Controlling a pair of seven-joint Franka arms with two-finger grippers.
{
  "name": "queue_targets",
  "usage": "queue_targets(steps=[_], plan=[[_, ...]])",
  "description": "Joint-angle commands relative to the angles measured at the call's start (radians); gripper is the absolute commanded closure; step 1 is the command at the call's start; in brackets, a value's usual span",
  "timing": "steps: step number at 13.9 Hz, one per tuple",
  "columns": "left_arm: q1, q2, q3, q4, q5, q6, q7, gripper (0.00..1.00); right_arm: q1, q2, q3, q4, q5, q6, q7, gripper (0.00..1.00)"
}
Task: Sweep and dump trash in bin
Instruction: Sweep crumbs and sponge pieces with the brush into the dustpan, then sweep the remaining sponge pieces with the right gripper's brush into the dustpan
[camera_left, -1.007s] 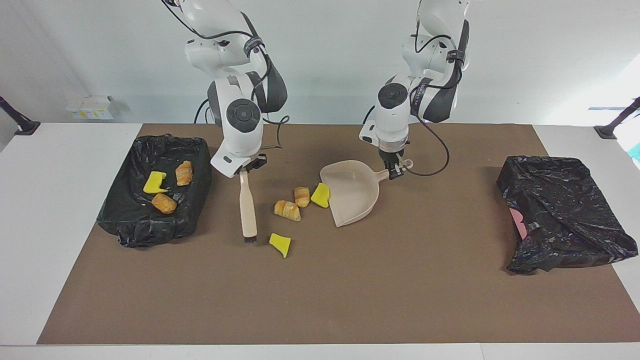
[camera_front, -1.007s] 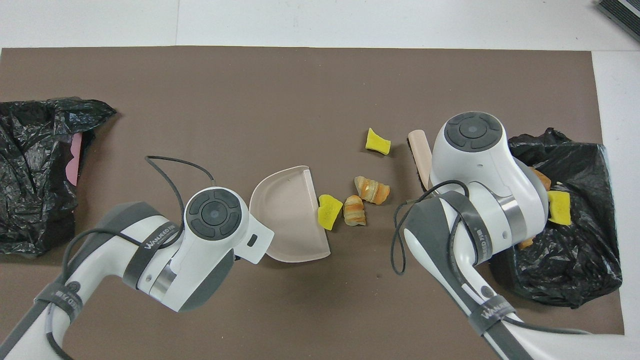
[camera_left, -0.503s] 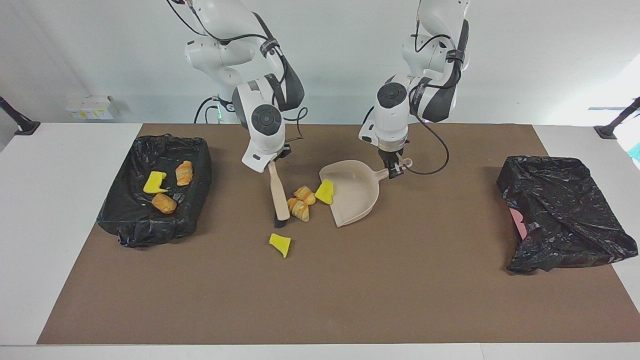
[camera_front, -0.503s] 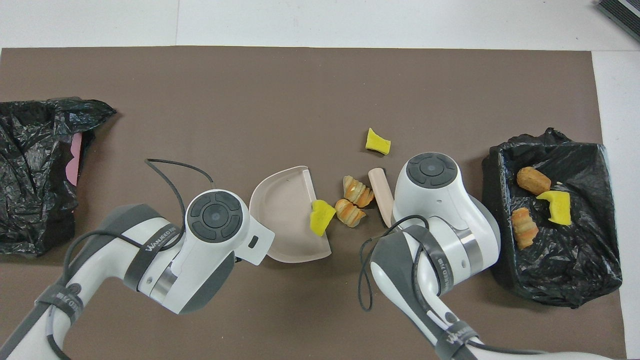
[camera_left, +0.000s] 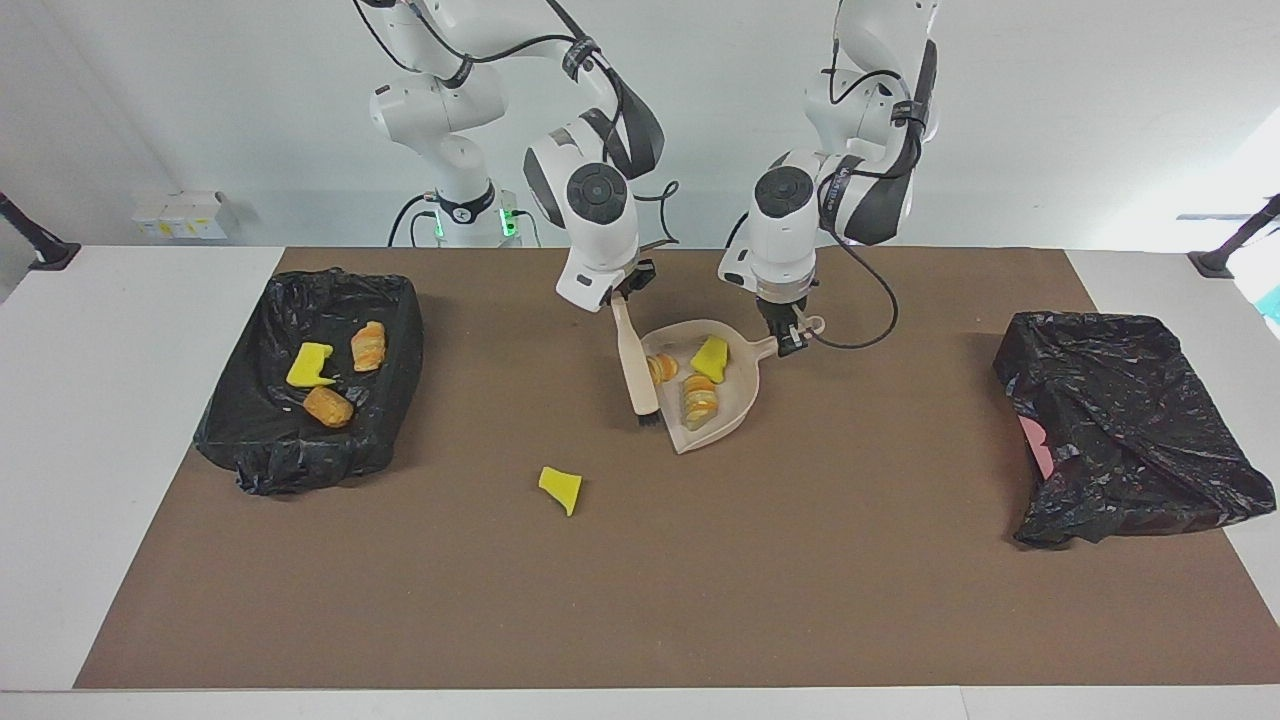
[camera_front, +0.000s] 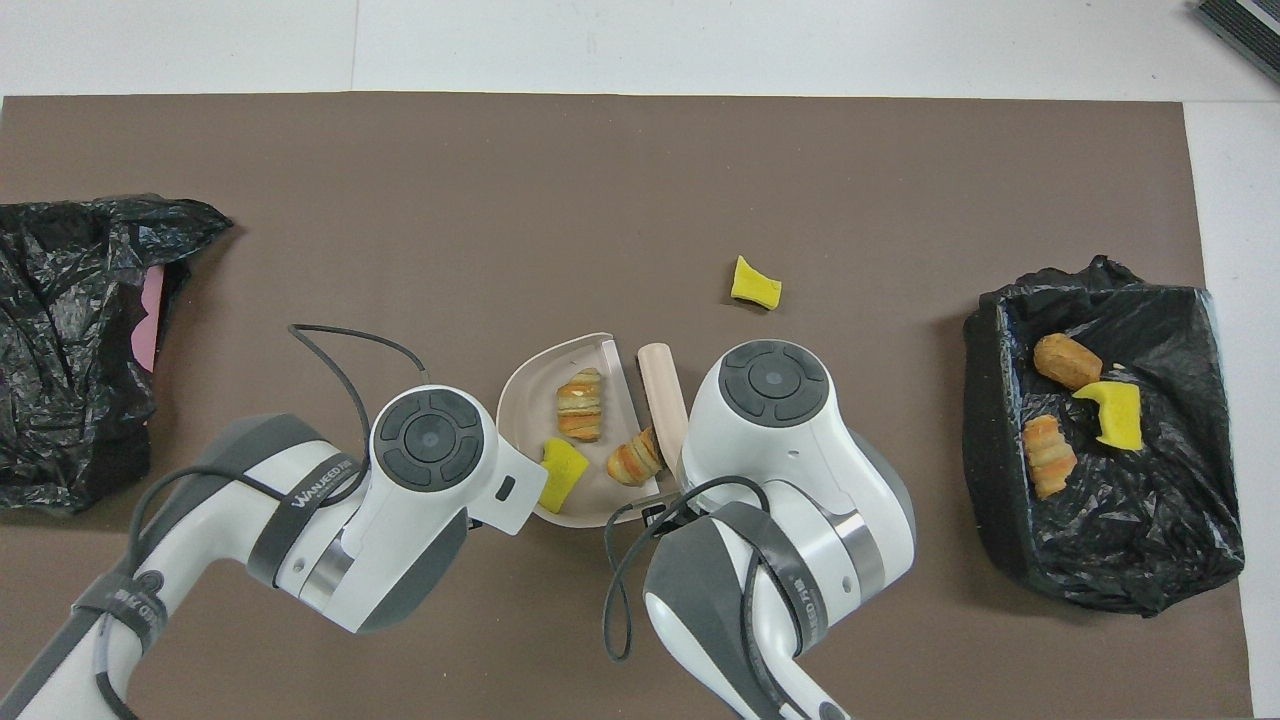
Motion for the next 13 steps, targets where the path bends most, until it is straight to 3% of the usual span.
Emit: queue_targets(steps=[1,4,9,13], plan=[[-0.012,-0.037,0.010,-0.051,0.022,0.046,-0.018,1.00,-0.025,0.011,-0.005,0.048,-0.002,-0.003,0.015,1.00],[-0.010,-0.037,0.010,-0.051,0.022,0.041,-0.021,1.00,-0.103,0.029,-0.005,0.078,-0.200,0.019,-0.003,1.00],[-0.012,-0.037,0.010,-0.045,0.022,0.018,-0.099,1.00,-0.242,0.176,-0.008,0.239,-0.392,0.011,-0.161,1.00],[-0.019,-0.039,0.010,-0.039,0.022,-0.011,-0.151,1.00,-0.265,0.313,-0.008,0.363,-0.476,0.000,-0.165,1.00]])
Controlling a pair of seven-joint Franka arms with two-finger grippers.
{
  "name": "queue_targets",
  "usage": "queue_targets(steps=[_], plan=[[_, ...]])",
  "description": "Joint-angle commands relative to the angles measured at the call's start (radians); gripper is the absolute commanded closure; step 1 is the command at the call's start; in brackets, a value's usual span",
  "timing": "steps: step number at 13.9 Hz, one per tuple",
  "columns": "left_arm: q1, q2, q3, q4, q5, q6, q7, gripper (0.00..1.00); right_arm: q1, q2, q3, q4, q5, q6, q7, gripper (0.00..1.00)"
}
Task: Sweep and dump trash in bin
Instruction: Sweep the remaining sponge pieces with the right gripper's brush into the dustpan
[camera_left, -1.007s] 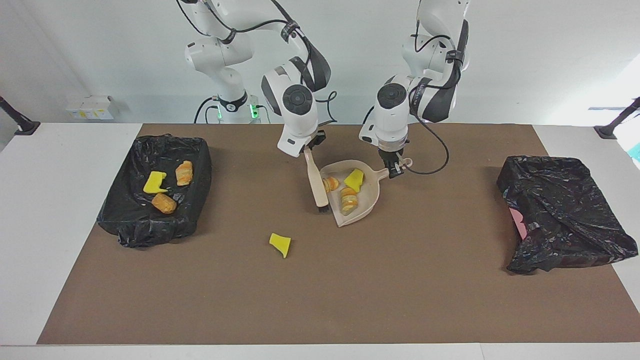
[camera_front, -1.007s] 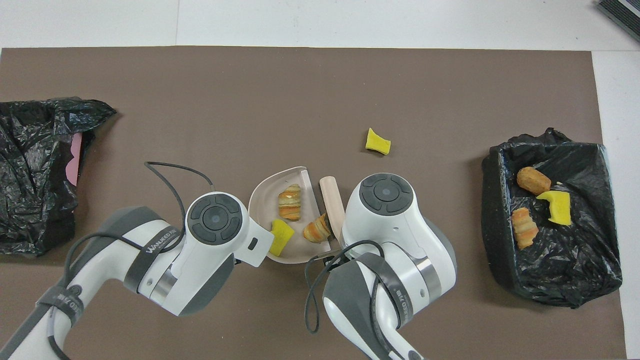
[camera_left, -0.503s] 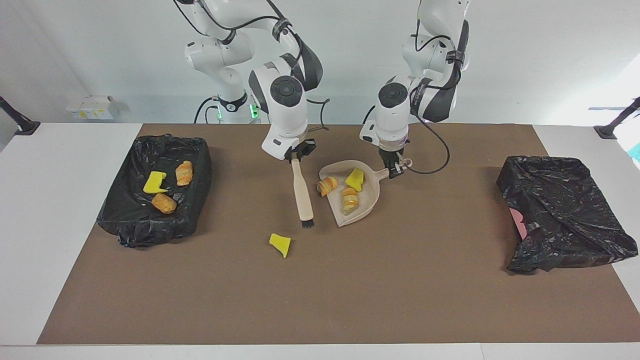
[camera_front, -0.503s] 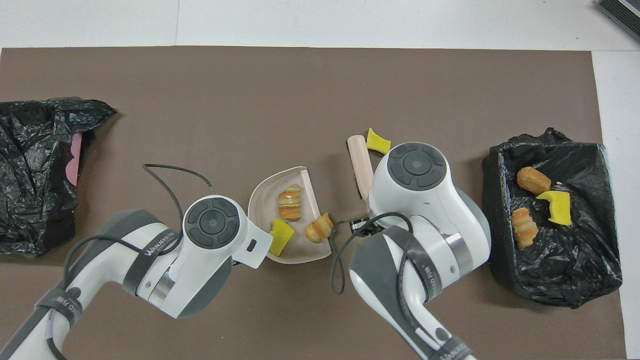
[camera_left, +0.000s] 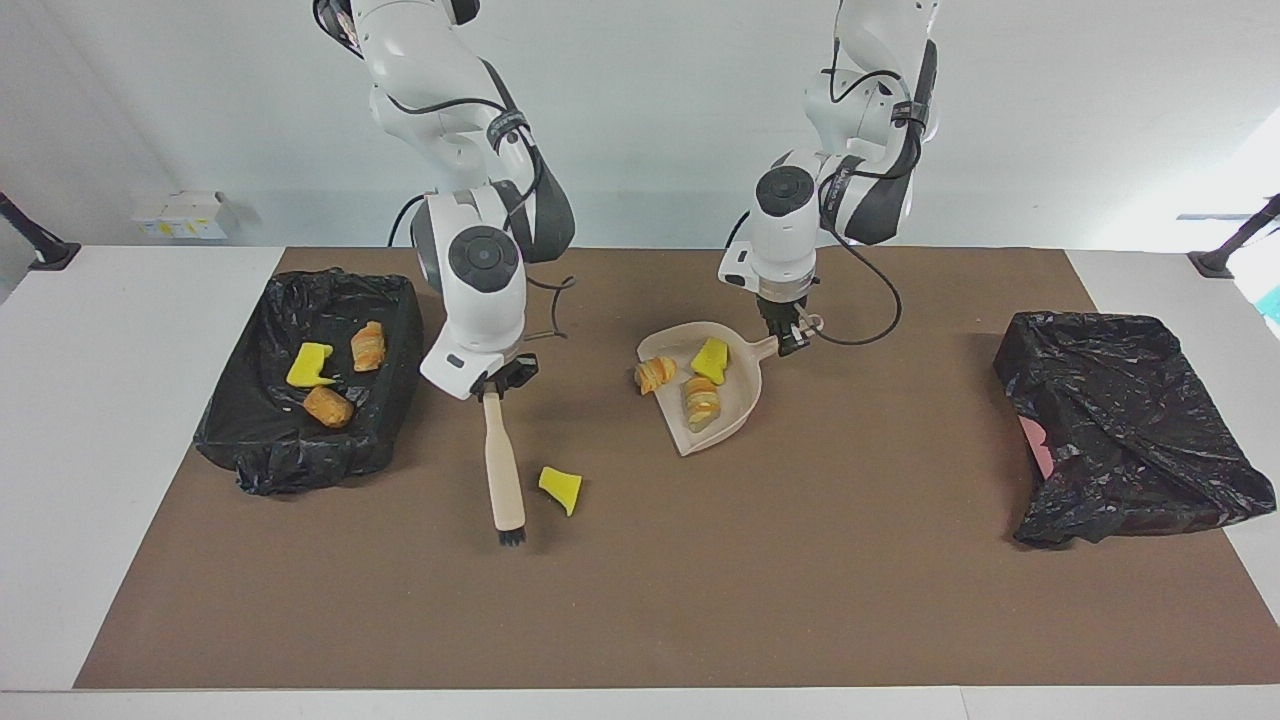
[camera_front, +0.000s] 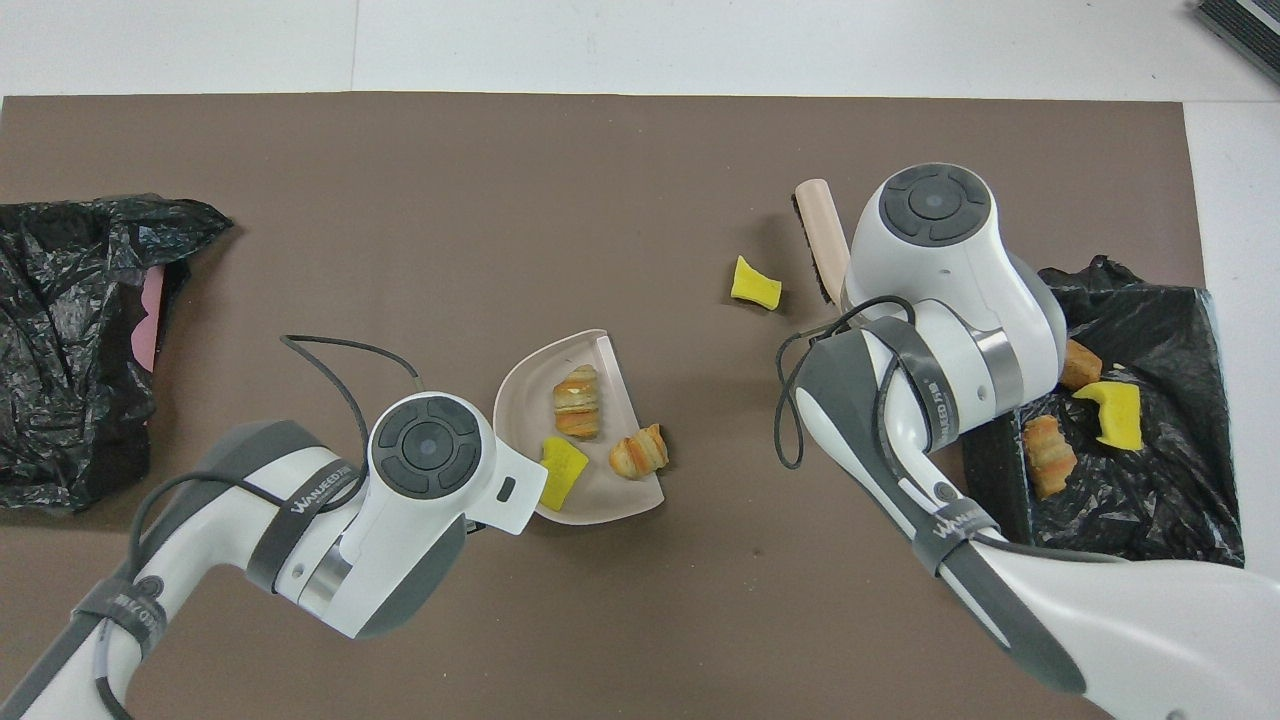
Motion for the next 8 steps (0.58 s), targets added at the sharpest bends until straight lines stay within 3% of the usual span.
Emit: queue_targets(steps=[1,8], plan=[[-0.022,-0.032,0.011,-0.023,0.022,-0.019,-0.099,1.00,0.005,0.097,0.013,0.102,-0.035,-0.017,-0.020,1.00],[-0.023,-0.038,0.010,-0.034,0.022,-0.016,-0.134,1.00,0.135,0.065,0.024,0.050,0.140,-0.126,-0.020,1.00]])
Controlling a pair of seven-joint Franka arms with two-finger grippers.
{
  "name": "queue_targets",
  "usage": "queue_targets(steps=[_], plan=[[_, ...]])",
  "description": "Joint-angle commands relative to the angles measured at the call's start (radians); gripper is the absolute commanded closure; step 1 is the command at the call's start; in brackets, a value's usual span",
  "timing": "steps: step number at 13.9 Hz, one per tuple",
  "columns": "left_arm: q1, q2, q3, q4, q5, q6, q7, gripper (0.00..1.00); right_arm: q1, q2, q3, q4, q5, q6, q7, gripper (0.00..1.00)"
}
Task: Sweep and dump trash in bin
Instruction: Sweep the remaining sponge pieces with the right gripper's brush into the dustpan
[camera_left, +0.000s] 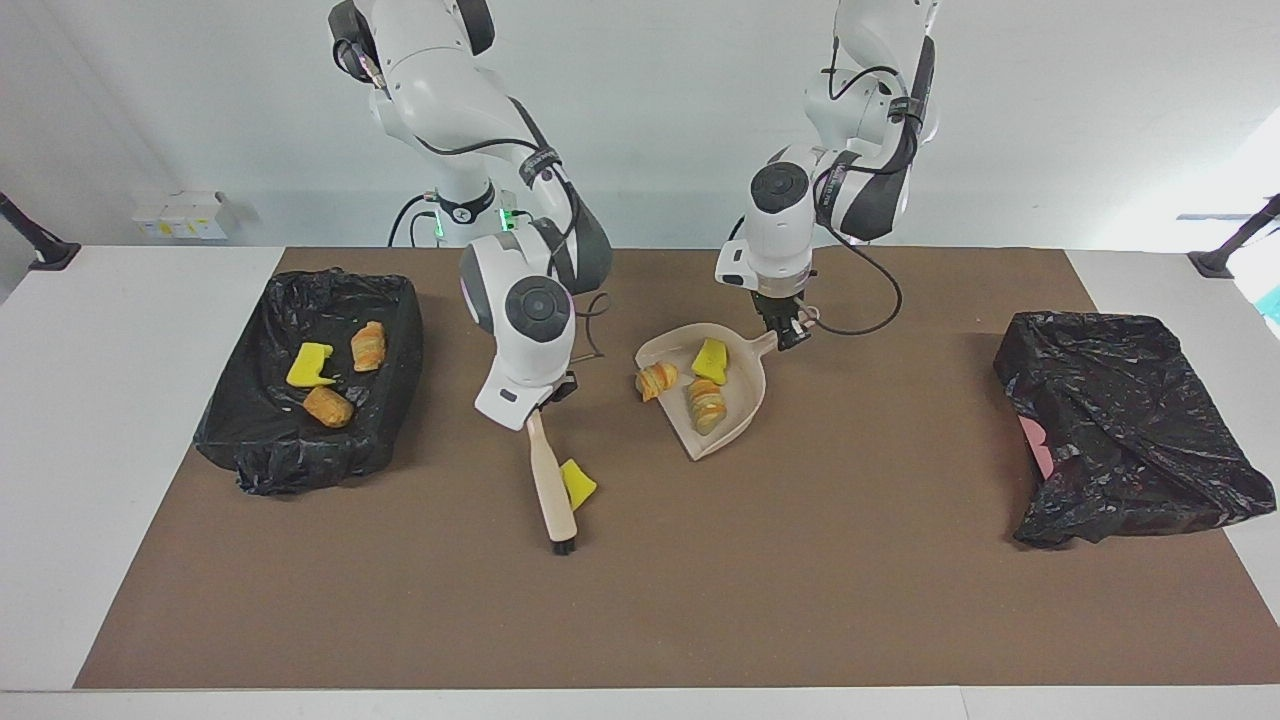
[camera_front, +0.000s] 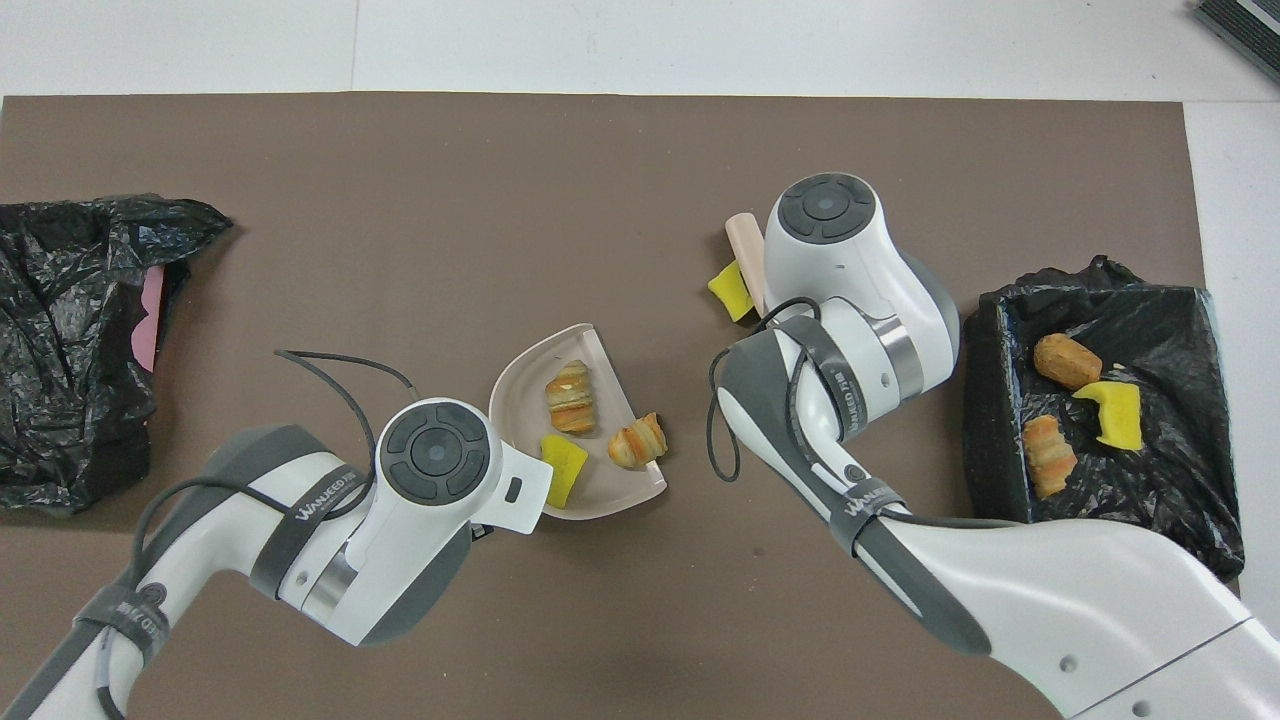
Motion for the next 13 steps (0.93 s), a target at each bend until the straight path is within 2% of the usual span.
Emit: queue_targets(steps=[1,6,10,13], plan=[[-0.010,-0.029,0.011,-0.034,0.022,0.014,-0.030,1.00,0.057,-0.050,0.005,-0.044,0.082,-0.056,-0.020,1.00],[-0.014,0.014,0.013,-0.042,0.022,0.094,-0.008,1.00,0.186,-0.147,0.007,-0.176,0.207,-0.061,0.042,1.00],[-0.003,0.022,0.011,-0.038,0.022,0.137,0.039,1.00,0.250,-0.154,0.007,-0.161,0.273,-0.061,0.131,1.00],[0.006,0.034,0.013,-0.028,0.022,0.149,0.053,1.00,0.250,-0.153,0.007,-0.138,0.286,-0.063,0.150,1.00]])
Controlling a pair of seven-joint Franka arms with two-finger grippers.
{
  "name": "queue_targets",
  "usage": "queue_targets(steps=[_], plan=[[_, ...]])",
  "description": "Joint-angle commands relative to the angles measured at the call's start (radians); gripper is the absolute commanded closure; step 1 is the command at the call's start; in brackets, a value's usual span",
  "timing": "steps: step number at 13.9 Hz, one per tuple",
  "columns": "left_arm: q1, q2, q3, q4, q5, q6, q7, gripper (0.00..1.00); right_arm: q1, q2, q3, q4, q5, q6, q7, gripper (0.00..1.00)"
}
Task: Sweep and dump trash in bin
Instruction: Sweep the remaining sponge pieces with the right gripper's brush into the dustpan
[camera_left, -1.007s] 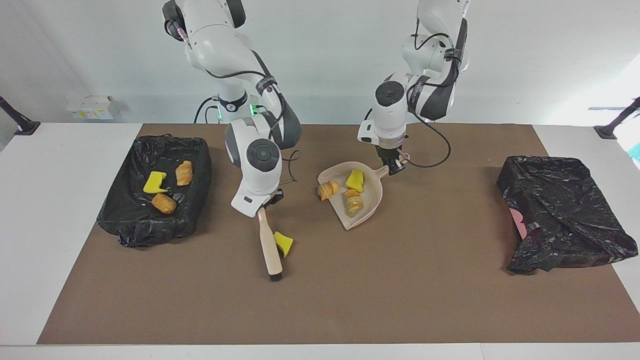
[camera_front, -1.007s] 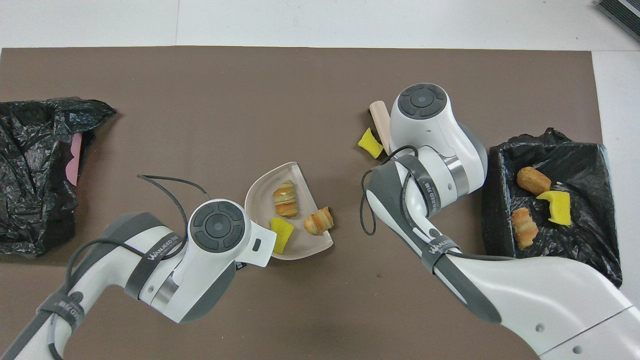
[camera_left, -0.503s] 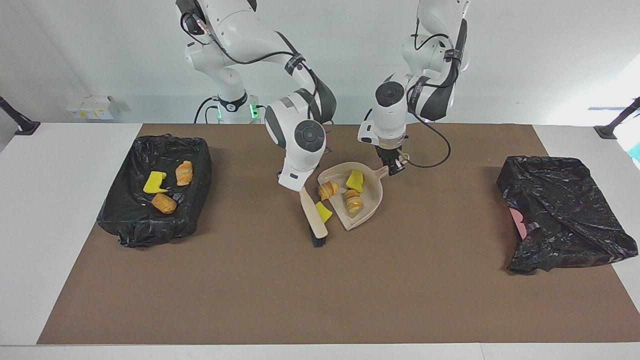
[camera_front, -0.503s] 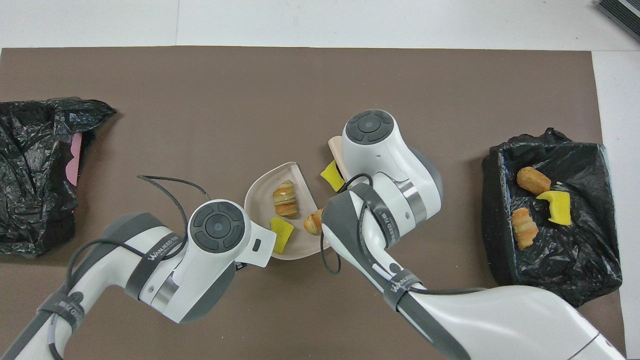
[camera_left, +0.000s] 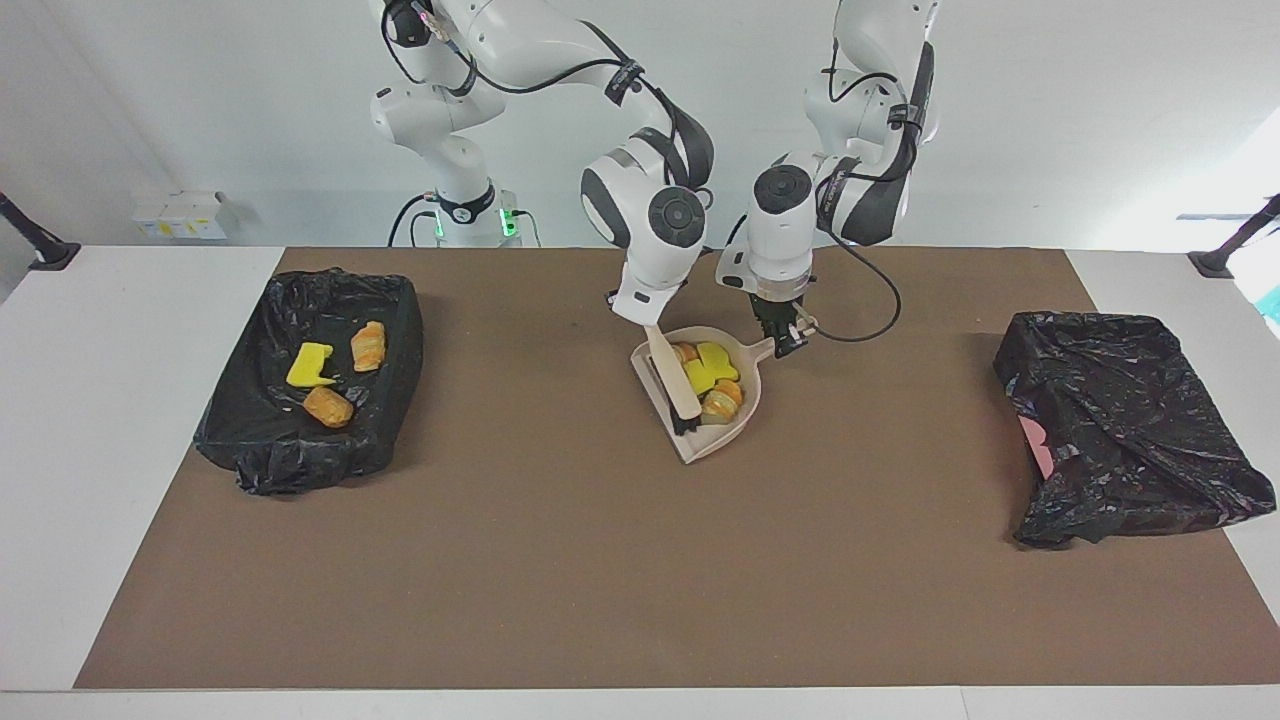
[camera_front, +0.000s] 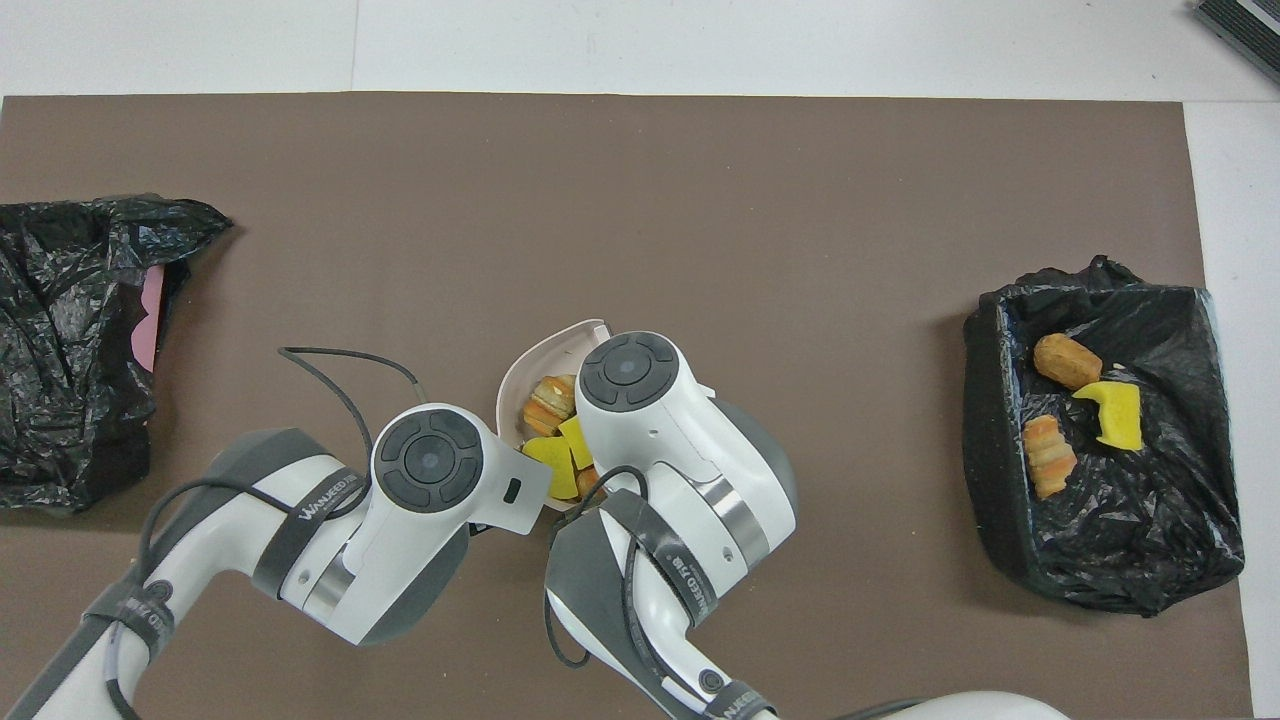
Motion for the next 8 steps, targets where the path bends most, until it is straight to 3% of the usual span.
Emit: queue_targets(steps=[1,8], plan=[[0.017,0.023,0.006,-0.002,0.021,0.052,0.036,1.00,-0.009,-0.021,-0.001,0.006,0.041,-0.001,0.022,1.00],[0.109,0.012,0.005,0.022,0.003,0.038,0.165,1.00,-0.055,-0.149,-0.010,0.009,0.054,-0.066,0.081,1.00]])
